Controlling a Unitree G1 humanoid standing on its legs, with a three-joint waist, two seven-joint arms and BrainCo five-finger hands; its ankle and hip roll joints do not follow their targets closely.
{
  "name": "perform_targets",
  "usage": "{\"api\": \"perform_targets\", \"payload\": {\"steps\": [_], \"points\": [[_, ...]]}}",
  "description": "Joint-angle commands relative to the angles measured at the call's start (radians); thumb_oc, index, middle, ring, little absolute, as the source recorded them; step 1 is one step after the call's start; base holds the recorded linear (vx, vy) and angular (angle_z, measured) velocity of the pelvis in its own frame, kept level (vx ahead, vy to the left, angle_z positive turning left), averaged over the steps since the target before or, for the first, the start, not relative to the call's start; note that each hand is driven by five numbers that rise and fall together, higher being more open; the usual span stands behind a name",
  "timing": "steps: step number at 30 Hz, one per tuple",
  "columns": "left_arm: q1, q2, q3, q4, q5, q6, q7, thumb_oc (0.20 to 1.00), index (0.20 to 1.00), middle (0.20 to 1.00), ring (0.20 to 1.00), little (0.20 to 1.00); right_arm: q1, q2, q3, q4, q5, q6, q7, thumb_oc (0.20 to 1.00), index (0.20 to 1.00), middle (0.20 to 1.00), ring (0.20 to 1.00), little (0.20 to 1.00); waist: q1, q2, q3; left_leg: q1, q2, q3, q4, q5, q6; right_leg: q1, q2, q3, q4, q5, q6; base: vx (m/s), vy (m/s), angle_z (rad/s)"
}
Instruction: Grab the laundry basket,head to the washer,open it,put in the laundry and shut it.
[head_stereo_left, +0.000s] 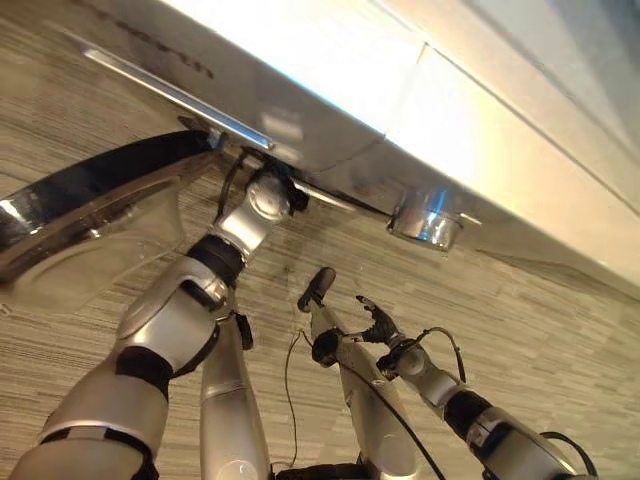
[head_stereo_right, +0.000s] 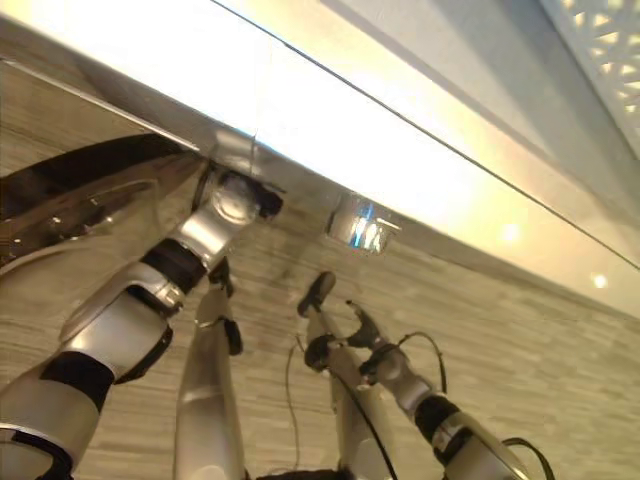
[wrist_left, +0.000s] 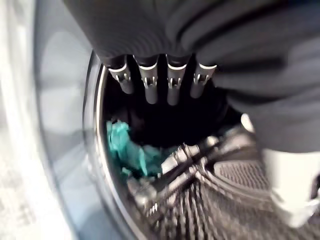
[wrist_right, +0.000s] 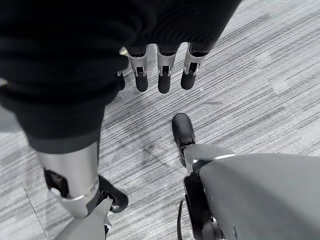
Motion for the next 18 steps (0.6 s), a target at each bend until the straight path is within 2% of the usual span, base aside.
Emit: {"api": "perform_targets", "payload": {"steps": [1, 7, 14, 18], "points": [[0.04, -0.07, 0.019, -0.015, 0.094, -0.005, -0.038, 1.0, 1.0, 1.0, 1.0, 1.0, 0.046, -0.023, -0.011, 0.036, -0.002, 0.032, 0.014, 1.0, 1.0, 1.0, 1.0, 1.0, 0.004, 0.039, -0.03, -0.001, 0.026, 0.027, -0.083, 0.087, -0.046, 0.011, -0.008, 0.039, 0.214, -0.218, 0.041, -0.07, -0.003, -0.06], [0.189, -0.101, 0.038, -0.046, 0.063, -0.031, -0.041, 1.0, 1.0, 1.0, 1.0, 1.0, 0.07, -0.016, 0.001, 0.085, -0.041, 0.043, 0.021, 1.0, 1.0, 1.0, 1.0, 1.0, 0.018, 0.04, -0.023, 0.076, 0.039, 0.043, -0.074, 0.095, -0.055, 0.09, 0.007, 0.064, 0.206, -0.223, 0.024, -0.05, -0.006, -0.1], [0.351, -0.076, 0.056, -0.128, 0.03, -0.05, -0.069, 1.0, 1.0, 1.0, 1.0, 1.0, 0.119, -0.019, -0.035, 0.134, -0.071, 0.052, 0.029, 1.0, 1.0, 1.0, 1.0, 1.0, 0.044, 0.061, -0.017, 0.198, 0.047, 0.073, -0.091, 0.124, -0.071, 0.219, 0.02, 0.082, 0.172, -0.226, 0.013, -0.01, -0.01, -0.06], [0.527, -0.047, 0.093, -0.154, 0.049, -0.051, -0.11, 1.0, 1.0, 1.0, 1.0, 1.0, 0.156, -0.005, -0.078, 0.167, -0.086, 0.049, 0.05, 1.0, 1.0, 1.0, 1.0, 1.0, 0.069, 0.099, -0.052, 0.316, 0.044, 0.091, -0.114, 0.15, -0.076, 0.328, 0.027, 0.101, 0.139, -0.227, 0.01, 0.04, 0.005, -0.1]]}}
